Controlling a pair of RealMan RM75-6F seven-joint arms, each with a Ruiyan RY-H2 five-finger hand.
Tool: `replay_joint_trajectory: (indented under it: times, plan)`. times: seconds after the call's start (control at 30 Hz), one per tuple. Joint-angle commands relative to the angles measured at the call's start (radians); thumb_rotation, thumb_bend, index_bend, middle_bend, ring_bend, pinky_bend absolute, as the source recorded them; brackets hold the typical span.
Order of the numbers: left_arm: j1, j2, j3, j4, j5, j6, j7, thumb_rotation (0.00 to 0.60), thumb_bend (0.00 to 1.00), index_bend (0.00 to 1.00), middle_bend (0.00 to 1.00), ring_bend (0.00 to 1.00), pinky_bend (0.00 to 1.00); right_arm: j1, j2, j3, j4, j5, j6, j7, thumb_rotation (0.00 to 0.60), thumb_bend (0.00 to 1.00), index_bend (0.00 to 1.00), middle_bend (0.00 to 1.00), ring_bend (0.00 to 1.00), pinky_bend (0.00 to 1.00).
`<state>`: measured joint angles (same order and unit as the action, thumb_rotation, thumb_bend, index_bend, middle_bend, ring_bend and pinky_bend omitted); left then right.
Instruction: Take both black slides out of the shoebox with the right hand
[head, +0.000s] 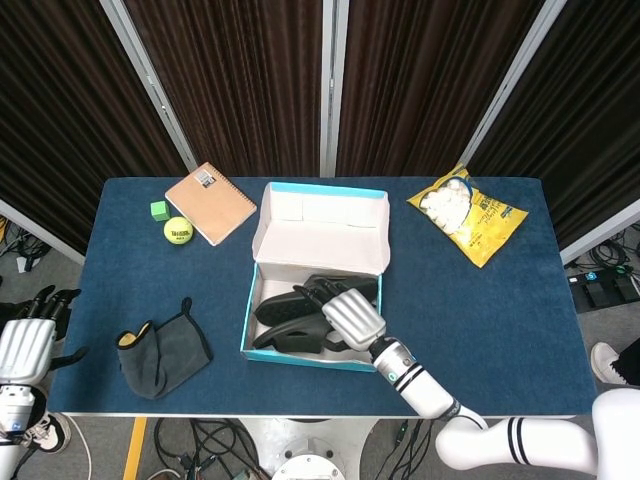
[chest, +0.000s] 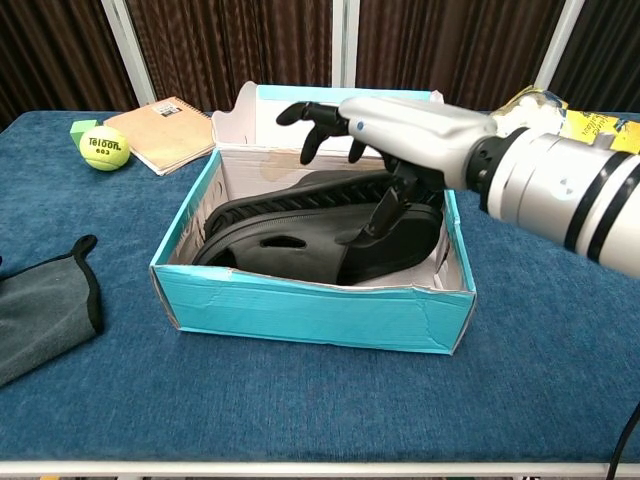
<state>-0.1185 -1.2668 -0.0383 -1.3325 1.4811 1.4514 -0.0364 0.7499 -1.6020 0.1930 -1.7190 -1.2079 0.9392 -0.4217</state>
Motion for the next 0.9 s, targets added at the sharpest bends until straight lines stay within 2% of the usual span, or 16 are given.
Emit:
replay_joint_trajectory:
  times: [0.03,0.33,0.9]
  plan:
    - [0.003,-0.004,-0.001,0.010,-0.003,0.001,-0.006,0.600,0.00,0.16,0.19,0.10,0.31,0.014,-0.020,-0.006,0.014,0.024,-0.011,-0.014,0.600,0.10,0.07,0.22,0.10,0.26]
    - [-0.002,-0.018,-0.002,0.029,0.003,0.000,-0.005,0.600,0.00,0.16,0.19,0.10,0.31,0.028,-0.047,-0.020,0.037,0.021,-0.008,0.005,0.600,0.11,0.12,0.26,0.13,0.28]
    - [0.003,-0.022,0.002,0.056,0.000,-0.002,-0.009,0.600,0.00,0.16,0.19,0.10,0.31,0.070,-0.098,-0.028,0.092,0.080,-0.041,-0.009,0.600,0.12,0.18,0.29,0.16,0.32]
